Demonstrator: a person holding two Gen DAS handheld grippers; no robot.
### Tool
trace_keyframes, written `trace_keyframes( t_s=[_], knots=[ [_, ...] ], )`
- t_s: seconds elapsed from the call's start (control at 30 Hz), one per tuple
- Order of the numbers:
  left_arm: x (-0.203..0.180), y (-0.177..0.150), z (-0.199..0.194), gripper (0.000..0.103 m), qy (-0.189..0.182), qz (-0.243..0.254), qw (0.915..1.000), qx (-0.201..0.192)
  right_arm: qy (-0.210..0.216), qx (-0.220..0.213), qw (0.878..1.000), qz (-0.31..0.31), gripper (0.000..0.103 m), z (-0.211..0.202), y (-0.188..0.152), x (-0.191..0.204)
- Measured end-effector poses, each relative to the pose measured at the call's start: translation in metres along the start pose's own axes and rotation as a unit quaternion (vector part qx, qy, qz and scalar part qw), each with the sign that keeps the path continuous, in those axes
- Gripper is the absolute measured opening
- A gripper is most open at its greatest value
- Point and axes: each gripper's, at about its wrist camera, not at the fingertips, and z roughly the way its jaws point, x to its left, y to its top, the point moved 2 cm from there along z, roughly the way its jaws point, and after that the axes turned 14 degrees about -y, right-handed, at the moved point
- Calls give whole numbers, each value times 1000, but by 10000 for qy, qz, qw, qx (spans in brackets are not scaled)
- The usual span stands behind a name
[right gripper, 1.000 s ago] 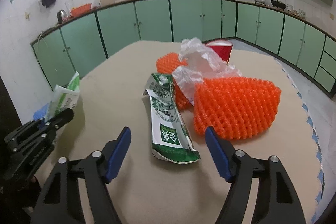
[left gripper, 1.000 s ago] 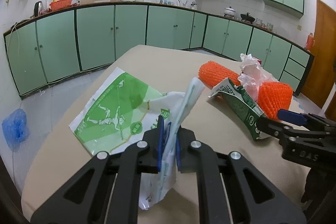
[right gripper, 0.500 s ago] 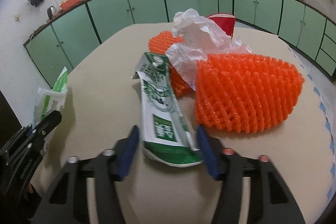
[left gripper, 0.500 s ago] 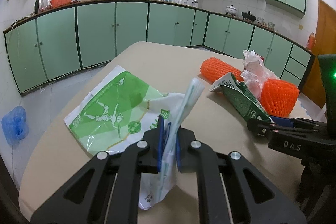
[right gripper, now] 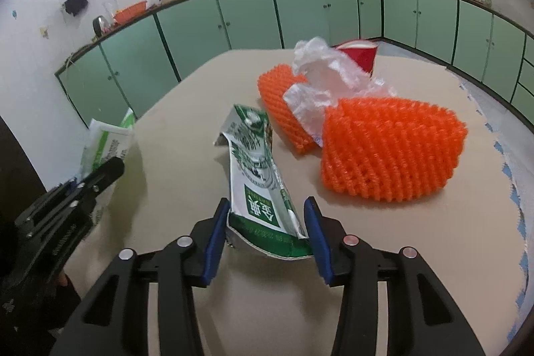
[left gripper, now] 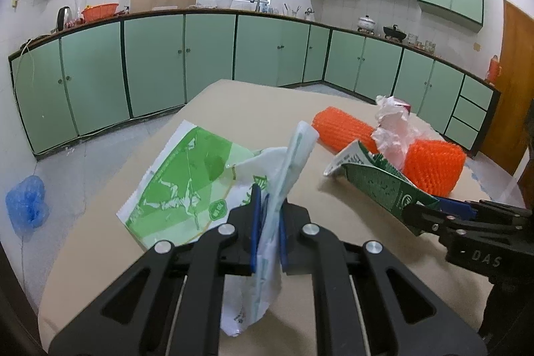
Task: Collect trash
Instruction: 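Grasp the green-white milk carton with the right gripper and lift it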
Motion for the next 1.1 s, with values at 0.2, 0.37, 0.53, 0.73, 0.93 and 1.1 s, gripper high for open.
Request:
trace_keyframes(
  t_s=[0.2,0.37,0.53,0.73,0.93,1.1],
  knots=[
    [-17,3,-2,7,-105,83,9999,-71,-28,-53,10000,-7,37,-13,3,-11],
    [-26,-5,1,7,-162,147,9997,48,90,145,9998,-49,40,-7,-4,-15],
    [-28,-16,8,7,-165,148,9995,221,50,173,9998,-64,47,6,-8,-15],
    [-25,-19,13,7,-133,188,9994,258,-67,256,9996,-111,58,25,-8,-12],
    [-21,-20,14,7,-128,163,9994,270,-102,224,9995,-202,38,26,-12,-8],
    [-21,-17,11,7,-145,152,9995,228,-131,20,9999,-89,36,8,-10,-12]
  ],
)
